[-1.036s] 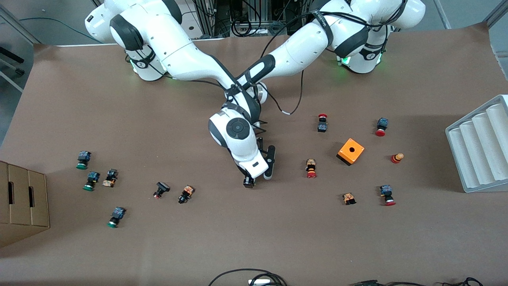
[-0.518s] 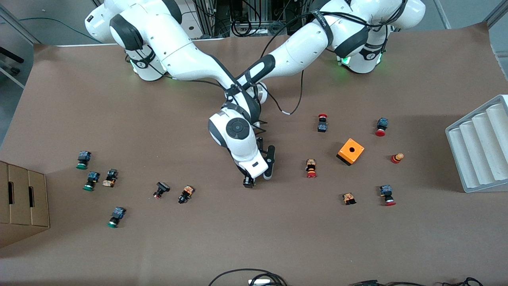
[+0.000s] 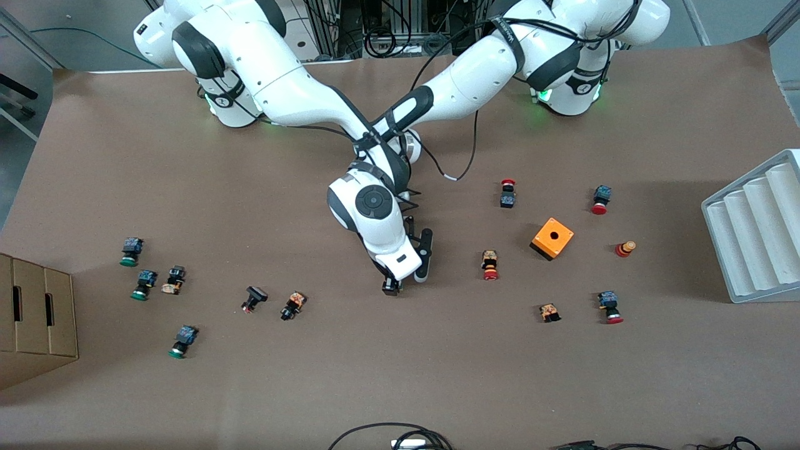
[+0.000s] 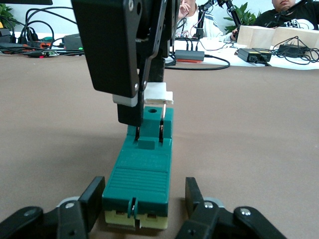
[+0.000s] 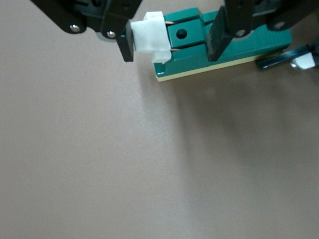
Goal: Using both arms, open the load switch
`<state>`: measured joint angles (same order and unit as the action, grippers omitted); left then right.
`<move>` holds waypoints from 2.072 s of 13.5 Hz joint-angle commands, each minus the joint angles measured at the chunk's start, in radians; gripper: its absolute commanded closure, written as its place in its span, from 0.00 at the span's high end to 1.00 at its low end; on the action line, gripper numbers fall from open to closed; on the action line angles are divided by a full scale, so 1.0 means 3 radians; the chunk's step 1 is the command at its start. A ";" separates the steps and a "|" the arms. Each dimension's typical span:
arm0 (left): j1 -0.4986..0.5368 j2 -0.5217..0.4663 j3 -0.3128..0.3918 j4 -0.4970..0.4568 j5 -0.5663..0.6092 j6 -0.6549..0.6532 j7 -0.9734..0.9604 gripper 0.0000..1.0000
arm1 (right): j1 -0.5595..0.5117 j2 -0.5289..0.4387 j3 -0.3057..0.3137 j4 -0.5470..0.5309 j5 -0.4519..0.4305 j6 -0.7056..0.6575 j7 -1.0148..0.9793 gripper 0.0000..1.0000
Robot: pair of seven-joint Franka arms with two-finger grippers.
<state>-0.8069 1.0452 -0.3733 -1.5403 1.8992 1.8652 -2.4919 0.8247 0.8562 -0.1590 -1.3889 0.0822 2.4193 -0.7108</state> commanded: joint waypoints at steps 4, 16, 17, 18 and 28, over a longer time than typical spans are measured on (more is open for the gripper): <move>-0.0051 0.0024 0.0027 0.0057 0.0005 -0.0051 -0.0038 0.73 | 0.0007 -0.0128 -0.0032 -0.0187 -0.0034 -0.0047 -0.0013 0.63; -0.0051 0.0024 0.0027 0.0052 0.0005 -0.0051 -0.0038 0.73 | 0.0007 -0.0256 -0.0032 -0.0356 -0.0039 -0.0062 -0.0024 0.63; -0.0051 0.0024 0.0027 0.0052 0.0005 -0.0051 -0.0038 0.73 | 0.0012 -0.0261 -0.0032 -0.0356 -0.0039 -0.0062 -0.0024 0.63; -0.0051 0.0024 0.0027 0.0052 0.0005 -0.0051 -0.0038 0.73 | 0.0012 -0.0262 -0.0032 -0.0356 -0.0039 -0.0062 -0.0024 0.63; -0.0046 0.0024 0.0027 0.0057 0.0010 -0.0046 -0.0038 0.73 | 0.0033 -0.0287 -0.0022 -0.0356 -0.0039 -0.0062 -0.0003 0.63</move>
<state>-0.8069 1.0452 -0.3733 -1.5403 1.8992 1.8651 -2.4919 0.8256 0.8048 -0.1693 -1.4583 0.0819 2.4157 -0.7122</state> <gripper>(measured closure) 0.269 0.366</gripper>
